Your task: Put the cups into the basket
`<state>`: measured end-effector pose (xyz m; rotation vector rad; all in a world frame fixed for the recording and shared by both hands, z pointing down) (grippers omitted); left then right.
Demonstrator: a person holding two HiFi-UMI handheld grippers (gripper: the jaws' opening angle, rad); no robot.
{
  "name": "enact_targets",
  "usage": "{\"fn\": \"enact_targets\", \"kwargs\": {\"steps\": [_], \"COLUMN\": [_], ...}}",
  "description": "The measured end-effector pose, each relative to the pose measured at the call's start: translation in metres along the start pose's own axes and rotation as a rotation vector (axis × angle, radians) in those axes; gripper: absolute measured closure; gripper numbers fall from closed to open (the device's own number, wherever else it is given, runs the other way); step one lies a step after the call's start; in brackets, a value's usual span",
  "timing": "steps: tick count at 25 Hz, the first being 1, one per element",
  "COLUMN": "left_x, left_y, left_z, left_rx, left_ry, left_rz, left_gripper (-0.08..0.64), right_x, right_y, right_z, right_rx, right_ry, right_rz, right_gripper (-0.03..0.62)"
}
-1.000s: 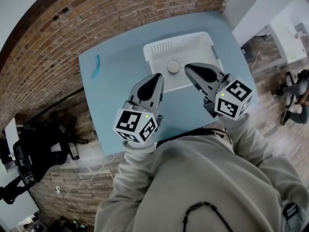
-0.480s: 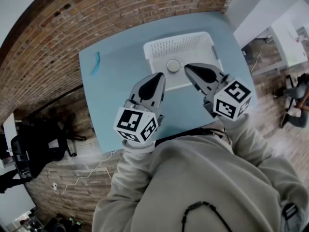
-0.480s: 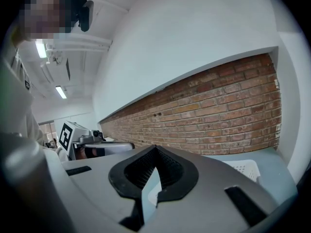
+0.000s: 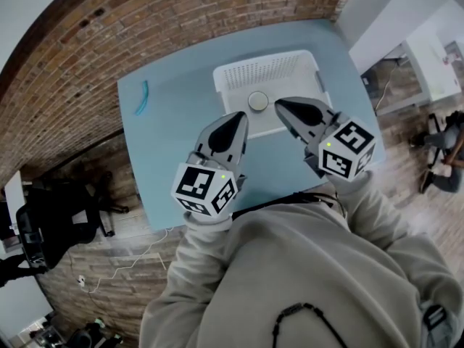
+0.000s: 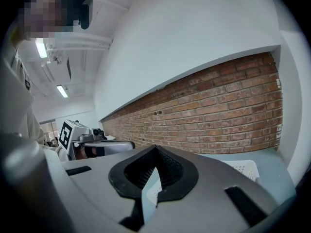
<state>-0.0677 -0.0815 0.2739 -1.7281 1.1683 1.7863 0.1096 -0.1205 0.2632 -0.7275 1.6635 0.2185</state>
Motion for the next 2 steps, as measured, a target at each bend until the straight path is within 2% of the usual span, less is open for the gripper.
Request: {"fn": "enact_targets", "kwargs": {"steps": [2], "left_x": [0.0004], "left_y": [-0.0008], "left_z": [-0.0007], "left_rx": [0.000], "left_ry": [0.000], "left_rz": [-0.001], "left_gripper": [0.565], "right_x": [0.0001], "right_y": [-0.0013], "right_z": [0.0004], "right_rx": [0.001], "right_ry": [0.003], "right_rz": [0.000], "right_gripper": [0.584]}}
Point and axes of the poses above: the fingertips, and each gripper's own axes: z backward along the fingers, y to its left, x out of its top, the point moved 8 cm from there along z, backward along the fingers
